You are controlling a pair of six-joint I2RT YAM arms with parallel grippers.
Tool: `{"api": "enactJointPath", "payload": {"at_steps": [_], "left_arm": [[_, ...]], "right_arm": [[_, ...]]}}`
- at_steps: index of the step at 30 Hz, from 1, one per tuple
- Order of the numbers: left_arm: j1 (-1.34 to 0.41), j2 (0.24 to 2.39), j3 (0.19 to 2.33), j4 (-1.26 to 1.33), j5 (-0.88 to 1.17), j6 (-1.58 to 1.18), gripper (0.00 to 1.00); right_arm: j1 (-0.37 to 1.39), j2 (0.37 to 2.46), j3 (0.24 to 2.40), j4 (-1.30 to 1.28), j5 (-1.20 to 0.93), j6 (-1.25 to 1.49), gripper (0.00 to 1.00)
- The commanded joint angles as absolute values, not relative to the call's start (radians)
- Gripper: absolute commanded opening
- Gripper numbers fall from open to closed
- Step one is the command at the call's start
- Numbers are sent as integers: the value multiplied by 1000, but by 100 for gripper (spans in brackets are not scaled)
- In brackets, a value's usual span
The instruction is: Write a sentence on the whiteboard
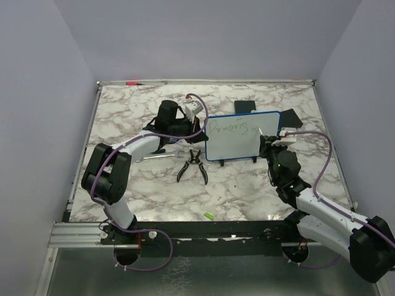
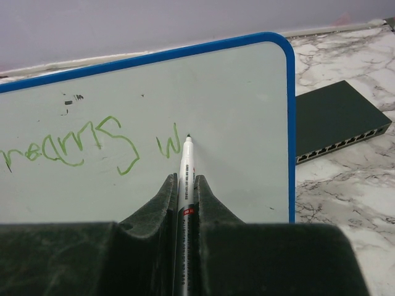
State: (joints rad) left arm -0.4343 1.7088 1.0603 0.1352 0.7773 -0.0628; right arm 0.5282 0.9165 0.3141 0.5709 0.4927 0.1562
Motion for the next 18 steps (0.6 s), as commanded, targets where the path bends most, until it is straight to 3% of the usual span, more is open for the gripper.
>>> {"api": "enactJointPath", "payload": {"at_steps": [1, 18], "left_arm": [[-446, 1709, 1065, 85, 736, -30, 0], [-445, 1702, 1063, 85, 736, -29, 0]], "right_arm": [[521, 928, 314, 523, 458, 160, 1], [522, 901, 306, 441, 560, 228, 1]]}}
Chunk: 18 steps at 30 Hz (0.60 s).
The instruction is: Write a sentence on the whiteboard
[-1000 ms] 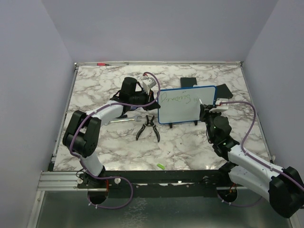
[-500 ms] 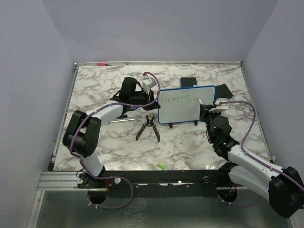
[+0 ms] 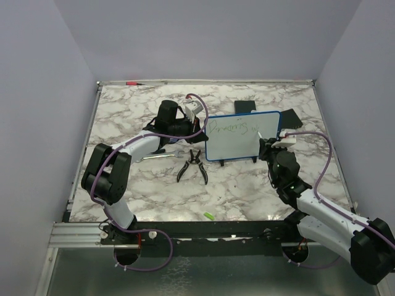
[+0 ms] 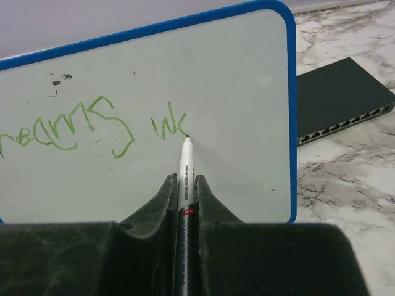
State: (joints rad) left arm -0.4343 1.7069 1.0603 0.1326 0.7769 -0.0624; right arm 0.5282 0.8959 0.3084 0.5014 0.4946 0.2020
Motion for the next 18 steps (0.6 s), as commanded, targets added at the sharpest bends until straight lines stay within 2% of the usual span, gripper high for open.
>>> {"api": "enactJointPath", "payload": {"at_steps": [1, 18], "left_arm": [[-446, 1702, 1063, 85, 736, -29, 0], [-446, 1704, 1063, 85, 736, -29, 0]], "right_arm": [[521, 900, 305, 447, 563, 229, 1], [521, 943, 358, 527, 563, 156, 1]]}}
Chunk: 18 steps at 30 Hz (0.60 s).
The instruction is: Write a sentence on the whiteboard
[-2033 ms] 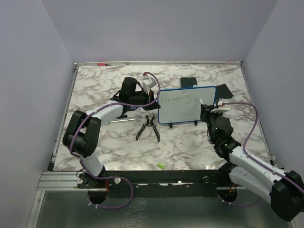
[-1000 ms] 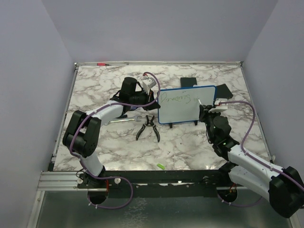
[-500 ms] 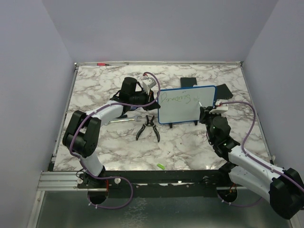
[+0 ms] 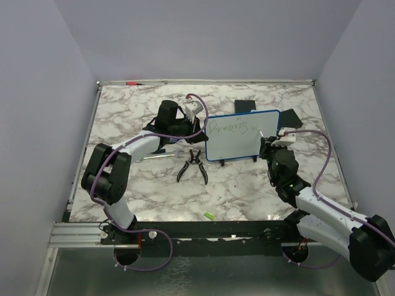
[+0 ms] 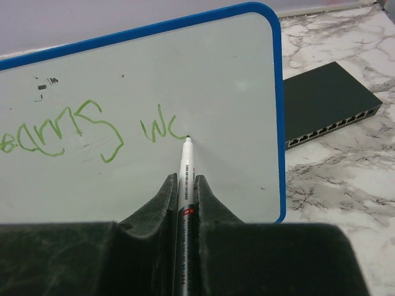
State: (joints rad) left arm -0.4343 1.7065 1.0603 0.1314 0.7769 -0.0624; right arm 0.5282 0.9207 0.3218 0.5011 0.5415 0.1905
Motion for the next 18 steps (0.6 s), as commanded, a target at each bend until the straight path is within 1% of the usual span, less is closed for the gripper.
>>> {"api": "enactJointPath", "payload": {"at_steps": [1, 10, 18], "left_arm": [[-446, 1703, 1063, 85, 736, -29, 0], [-446, 1704, 1064, 84, 736, -29, 0], [-447, 1703, 1063, 84, 735, -29, 0]], "right_arm": [[521, 944, 360, 528, 559, 154, 1], [522, 930, 346, 543, 479, 117, 1], [522, 928, 342, 536, 460, 117, 1]]}}
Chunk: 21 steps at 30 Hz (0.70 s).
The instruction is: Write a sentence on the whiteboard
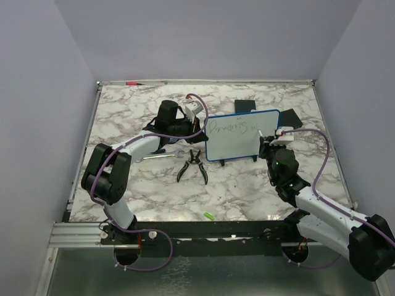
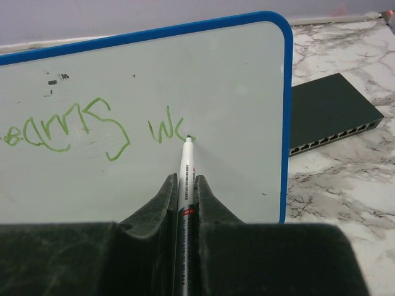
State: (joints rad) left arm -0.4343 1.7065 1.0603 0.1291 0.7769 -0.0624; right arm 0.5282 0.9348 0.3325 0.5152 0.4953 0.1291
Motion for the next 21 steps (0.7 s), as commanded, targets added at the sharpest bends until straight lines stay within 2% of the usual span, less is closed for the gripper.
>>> {"api": "enactJointPath", "payload": {"at_steps": [1, 12, 21], "left_arm": [[-446, 1703, 1063, 84, 735, -28, 0], [-446, 1704, 1065, 84, 723, -32, 0], [-446, 1703, 1065, 83, 729, -35, 0]], "right_arm": [[523, 926, 342, 534, 461, 117, 1], [520, 859, 335, 432, 603, 210, 1], [481, 749, 312, 431, 453, 189, 1]]}}
